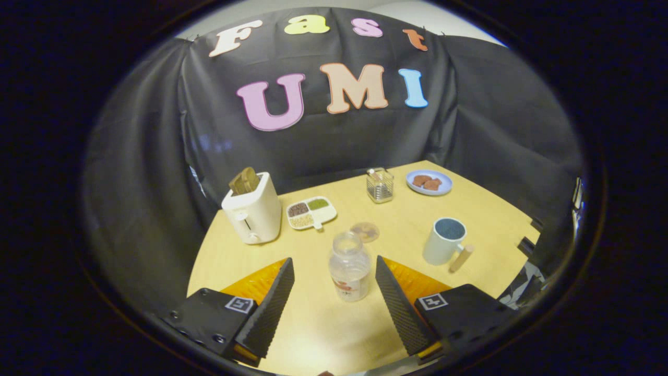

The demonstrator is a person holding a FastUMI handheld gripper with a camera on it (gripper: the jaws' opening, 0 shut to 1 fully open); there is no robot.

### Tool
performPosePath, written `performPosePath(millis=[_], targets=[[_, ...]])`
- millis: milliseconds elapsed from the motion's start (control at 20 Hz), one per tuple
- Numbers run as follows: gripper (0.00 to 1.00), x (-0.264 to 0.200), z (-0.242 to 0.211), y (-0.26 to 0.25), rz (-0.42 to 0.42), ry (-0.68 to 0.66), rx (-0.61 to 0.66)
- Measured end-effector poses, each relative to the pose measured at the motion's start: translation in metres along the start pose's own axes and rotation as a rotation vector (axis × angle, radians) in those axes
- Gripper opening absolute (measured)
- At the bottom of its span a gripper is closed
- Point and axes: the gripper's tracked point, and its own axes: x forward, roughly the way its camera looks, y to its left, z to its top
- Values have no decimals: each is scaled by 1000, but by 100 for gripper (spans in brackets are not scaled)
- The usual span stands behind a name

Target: Take the bottle from table, then pour the juice into the cup, finally place the bottle on the coaster

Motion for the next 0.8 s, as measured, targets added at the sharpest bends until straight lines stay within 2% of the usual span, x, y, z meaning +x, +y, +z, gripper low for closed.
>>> performPosePath(millis=[300,800], targets=[[97,31,-35,-11,-44,37,-22],[98,91,-65,-20,-48,68,-38]])
